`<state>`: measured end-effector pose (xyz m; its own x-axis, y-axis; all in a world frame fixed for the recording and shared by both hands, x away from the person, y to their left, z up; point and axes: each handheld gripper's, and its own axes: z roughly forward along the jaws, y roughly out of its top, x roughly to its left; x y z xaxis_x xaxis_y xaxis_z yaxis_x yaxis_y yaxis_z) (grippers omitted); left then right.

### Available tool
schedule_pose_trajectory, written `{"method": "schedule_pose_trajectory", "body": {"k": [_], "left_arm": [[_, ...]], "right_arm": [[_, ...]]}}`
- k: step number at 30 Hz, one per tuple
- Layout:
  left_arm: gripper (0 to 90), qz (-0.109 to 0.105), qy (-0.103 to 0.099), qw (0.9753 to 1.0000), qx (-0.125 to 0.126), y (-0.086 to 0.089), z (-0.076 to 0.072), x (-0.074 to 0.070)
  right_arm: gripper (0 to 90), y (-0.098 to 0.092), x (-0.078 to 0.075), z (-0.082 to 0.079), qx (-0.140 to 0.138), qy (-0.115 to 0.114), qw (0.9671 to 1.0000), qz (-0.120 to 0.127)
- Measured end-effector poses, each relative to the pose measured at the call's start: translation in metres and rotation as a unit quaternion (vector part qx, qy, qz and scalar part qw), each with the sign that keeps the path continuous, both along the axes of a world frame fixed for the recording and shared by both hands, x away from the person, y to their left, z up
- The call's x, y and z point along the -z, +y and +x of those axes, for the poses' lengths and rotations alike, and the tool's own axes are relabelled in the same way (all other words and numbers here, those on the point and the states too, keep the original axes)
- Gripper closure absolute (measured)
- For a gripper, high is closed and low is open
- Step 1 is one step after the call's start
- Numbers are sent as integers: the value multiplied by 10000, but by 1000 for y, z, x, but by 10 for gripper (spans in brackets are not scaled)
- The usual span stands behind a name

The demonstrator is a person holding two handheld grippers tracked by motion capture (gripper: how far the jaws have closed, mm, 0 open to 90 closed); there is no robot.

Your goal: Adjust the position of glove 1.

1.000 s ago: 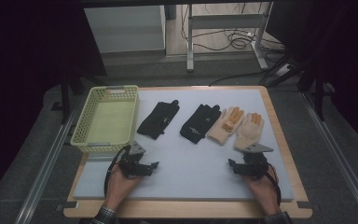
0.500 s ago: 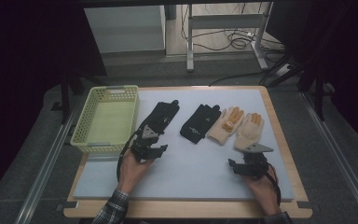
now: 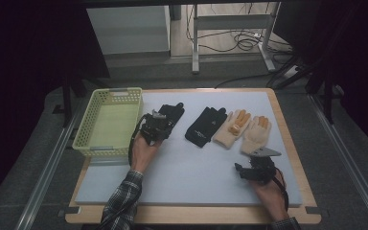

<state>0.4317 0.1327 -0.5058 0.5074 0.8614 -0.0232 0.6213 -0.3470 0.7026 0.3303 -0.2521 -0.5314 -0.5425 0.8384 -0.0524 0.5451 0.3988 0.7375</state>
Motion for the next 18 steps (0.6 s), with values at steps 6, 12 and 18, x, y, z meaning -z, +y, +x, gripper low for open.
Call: {"method": "schedule_pose_trajectory", "body": {"k": [6,12,18], "left_arm": [[457,309,51,9990,-329,-3,20,5],[434,394,258,9974,-546,0,33,21],[671,536,124,9970,-546,-3,29,22]], "right_arm": [[252,0,0,0,0,-2,10000,0],[252,0,0,0,-1,-2,10000,0],[252,0,0,0,-1,-2,10000,-1]]}}
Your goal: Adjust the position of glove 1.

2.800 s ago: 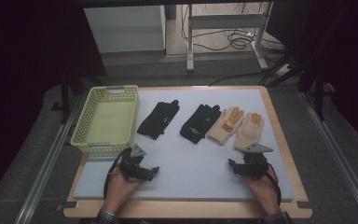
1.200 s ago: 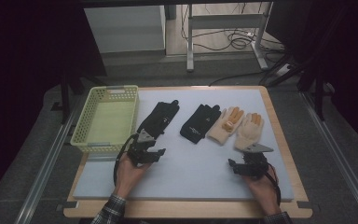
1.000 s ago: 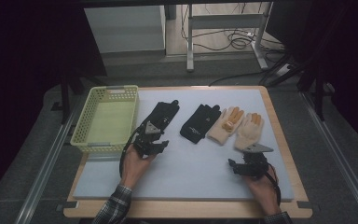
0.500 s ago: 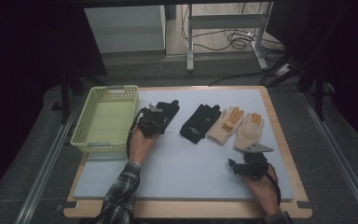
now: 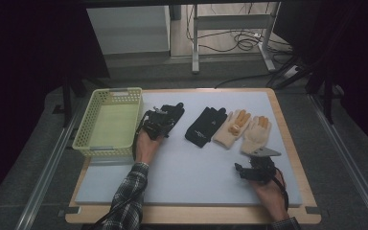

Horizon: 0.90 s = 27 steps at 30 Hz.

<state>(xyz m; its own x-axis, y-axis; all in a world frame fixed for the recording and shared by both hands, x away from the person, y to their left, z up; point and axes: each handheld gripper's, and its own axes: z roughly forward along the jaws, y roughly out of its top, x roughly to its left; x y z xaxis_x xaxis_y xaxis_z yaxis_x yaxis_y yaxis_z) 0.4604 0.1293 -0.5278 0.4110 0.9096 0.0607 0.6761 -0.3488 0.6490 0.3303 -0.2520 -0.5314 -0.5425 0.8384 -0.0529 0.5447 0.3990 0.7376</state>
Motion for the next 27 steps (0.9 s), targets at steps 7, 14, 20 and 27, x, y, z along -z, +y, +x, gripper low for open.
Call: {"method": "schedule_pose_trajectory", "body": {"k": [7,14,20,27], "left_arm": [[884,166,-159,9997,-106,-4,-3,0],[888,-126,-248,9996,29,-5,-11,-24],[888,-344,-303,9985,304,-9,-29,-53],[887,-595,-388,9949,716,-9,-74,-78]], "right_arm": [[252,0,0,0,0,1,10000,2],[252,0,0,0,0,2,10000,2],[252,0,0,0,4,6,10000,3],[252,0,0,0,2,5,10000,3]]}}
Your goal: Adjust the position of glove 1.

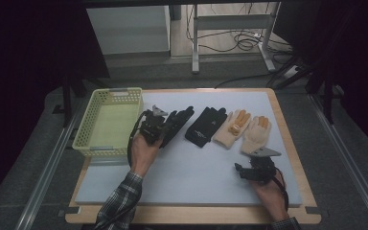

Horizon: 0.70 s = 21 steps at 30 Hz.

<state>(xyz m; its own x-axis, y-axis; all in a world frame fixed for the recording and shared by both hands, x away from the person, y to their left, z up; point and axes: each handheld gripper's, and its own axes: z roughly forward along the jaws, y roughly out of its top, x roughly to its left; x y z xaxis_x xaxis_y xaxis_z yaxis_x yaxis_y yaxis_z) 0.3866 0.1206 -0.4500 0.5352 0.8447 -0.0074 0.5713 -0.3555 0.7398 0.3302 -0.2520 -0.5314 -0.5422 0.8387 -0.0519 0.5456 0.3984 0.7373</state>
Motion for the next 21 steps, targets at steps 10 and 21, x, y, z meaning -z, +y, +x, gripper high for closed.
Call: {"method": "schedule_pose_trajectory", "body": {"k": [10,21], "left_arm": [[885,20,83,9981,609,-2,-70,19],[501,-241,241,9966,748,14,-83,64]], "right_arm": [[252,0,0,0,-1,5,10000,-6],[252,0,0,0,-2,3,10000,-5]]}}
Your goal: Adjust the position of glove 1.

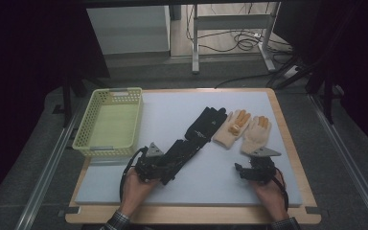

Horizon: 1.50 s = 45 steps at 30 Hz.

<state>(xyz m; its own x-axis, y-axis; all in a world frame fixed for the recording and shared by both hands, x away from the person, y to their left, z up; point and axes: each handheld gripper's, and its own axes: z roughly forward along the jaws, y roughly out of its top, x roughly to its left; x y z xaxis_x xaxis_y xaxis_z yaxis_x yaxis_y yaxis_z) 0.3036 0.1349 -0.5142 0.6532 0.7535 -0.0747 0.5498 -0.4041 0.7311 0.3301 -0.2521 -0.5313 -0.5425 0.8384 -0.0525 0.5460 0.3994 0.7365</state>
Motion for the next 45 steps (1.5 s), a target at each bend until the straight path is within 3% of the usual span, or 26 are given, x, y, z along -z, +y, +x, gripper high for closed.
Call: {"method": "schedule_pose_trajectory", "body": {"k": [4,7,11,14,16,22,29,36,39,45], "left_arm": [[534,-97,-39,9998,-168,18,-6,-8],[625,-25,-34,9994,-331,29,-9,-4],[675,-194,28,9986,-485,42,-14,2],[703,17,96,9983,-582,46,-13,12],[718,1,161,9972,-726,53,-10,22],[747,25,130,9963,-847,60,-6,28],[759,-8,193,9979,-622,51,-14,28],[759,-138,221,9991,-321,36,-33,27],[752,-264,318,9991,-75,28,-41,26],[715,-174,308,9994,64,19,-44,23]], "right_arm": [[252,0,0,0,0,-1,10000,-1],[252,0,0,0,-1,-1,10000,-2],[252,0,0,0,1,-8,10000,5],[252,0,0,0,-1,-1,10000,-2],[252,0,0,0,-1,-3,10000,-1],[252,0,0,0,2,-8,10000,5],[252,0,0,0,-1,-3,10000,-2],[252,0,0,0,-2,-3,10000,-3],[253,0,0,0,-1,-2,10000,-2],[252,0,0,0,-1,-2,10000,-1]]}}
